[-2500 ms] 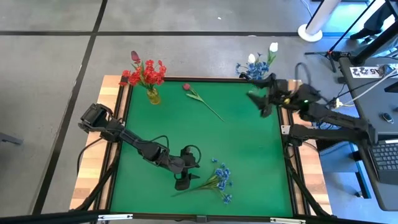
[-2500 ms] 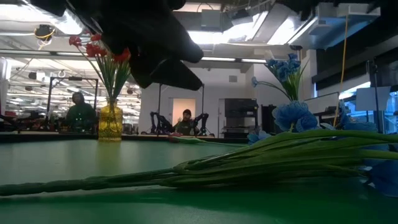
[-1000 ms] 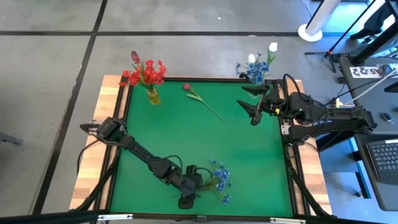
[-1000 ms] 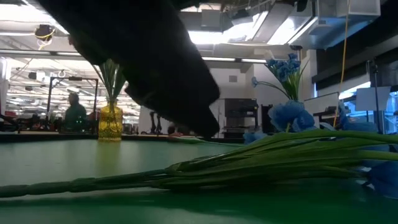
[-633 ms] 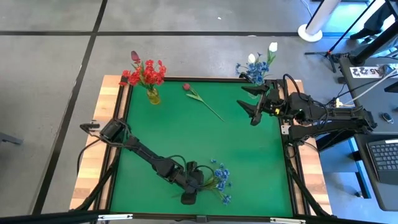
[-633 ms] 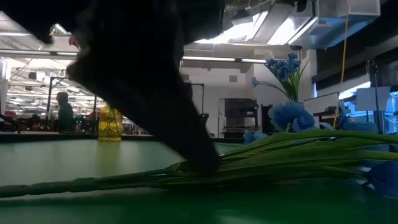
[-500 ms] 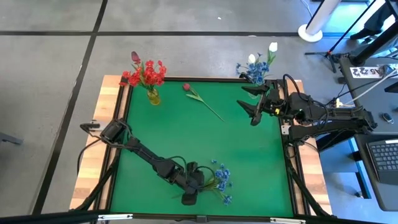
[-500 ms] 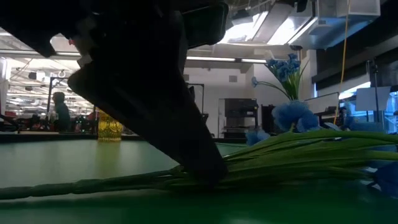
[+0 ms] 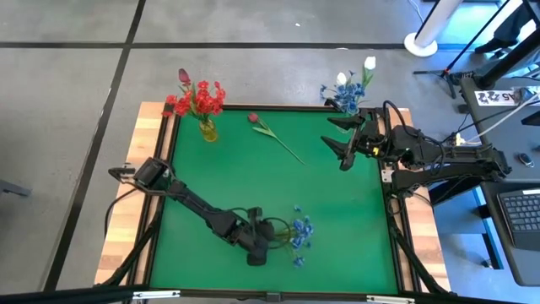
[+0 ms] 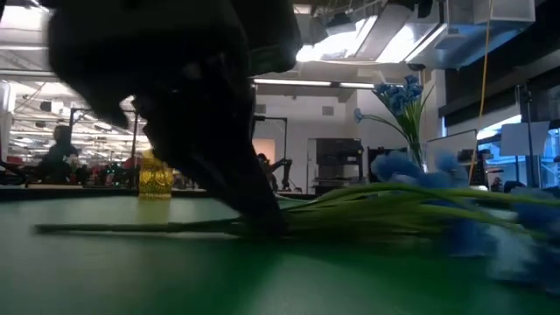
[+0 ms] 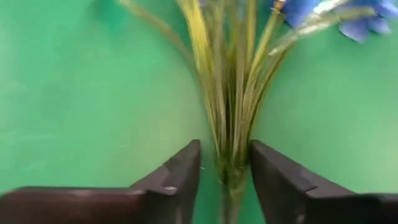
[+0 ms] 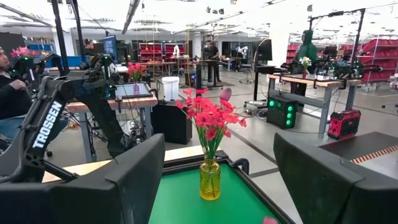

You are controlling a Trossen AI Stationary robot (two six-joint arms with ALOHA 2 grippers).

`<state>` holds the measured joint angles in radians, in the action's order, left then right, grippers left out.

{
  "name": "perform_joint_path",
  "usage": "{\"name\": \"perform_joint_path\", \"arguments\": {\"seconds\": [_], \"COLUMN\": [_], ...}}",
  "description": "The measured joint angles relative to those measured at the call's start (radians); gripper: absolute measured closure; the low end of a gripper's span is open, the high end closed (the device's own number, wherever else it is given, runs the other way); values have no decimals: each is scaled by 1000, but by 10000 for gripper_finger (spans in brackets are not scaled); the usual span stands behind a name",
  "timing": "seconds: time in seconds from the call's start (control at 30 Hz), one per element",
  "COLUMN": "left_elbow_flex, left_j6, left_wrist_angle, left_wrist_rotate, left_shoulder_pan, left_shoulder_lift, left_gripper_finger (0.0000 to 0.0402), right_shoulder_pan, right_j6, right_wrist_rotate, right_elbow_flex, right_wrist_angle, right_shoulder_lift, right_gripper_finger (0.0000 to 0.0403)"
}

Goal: Sort flowers into vase by color
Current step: Put the blue flower into the transparent vase

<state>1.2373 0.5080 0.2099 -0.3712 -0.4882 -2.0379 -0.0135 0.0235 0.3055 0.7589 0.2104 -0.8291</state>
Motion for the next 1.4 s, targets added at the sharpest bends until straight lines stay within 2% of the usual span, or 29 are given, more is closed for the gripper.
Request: {"name": "perform_joint_path", "arguments": {"seconds": [0.23, 0.47, 0.7, 0.83, 1.0, 1.23, 1.4], "left_elbow_flex": [0, 1, 1, 2, 2, 2, 2], "left_j6": [4, -45, -74, -102, -152, -148, -143], "left_wrist_angle": [101, 124, 113, 101, 13, -5, -10], "left_wrist_rotate": [-79, -136, -46, -4, 56, 52, 52], "left_shoulder_pan": [22, 32, 23, 16, 14, 37, 49], "left_shoulder_lift": [87, 208, 230, 177, 100, 32, -2], "left_gripper_finger": [390, 400, 397, 370, 306, 219, 193], "right_shoulder_pan": [0, 0, 0, 1, 1, 1, 1], "right_j6": [0, -3, -30, -48, -49, -48, -48], "right_wrist_rotate": [-13, -44, -44, -43, -42, -35, -35], "right_elbow_flex": [0, -1, 0, 0, 0, 0, 0], "right_wrist_angle": [4, -14, -101, -139, -138, -137, -138], "right_shoulder_lift": [45, 153, 210, 209, 175, 128, 105], "right_gripper_finger": [104, 104, 104, 104, 104, 104, 104]}}
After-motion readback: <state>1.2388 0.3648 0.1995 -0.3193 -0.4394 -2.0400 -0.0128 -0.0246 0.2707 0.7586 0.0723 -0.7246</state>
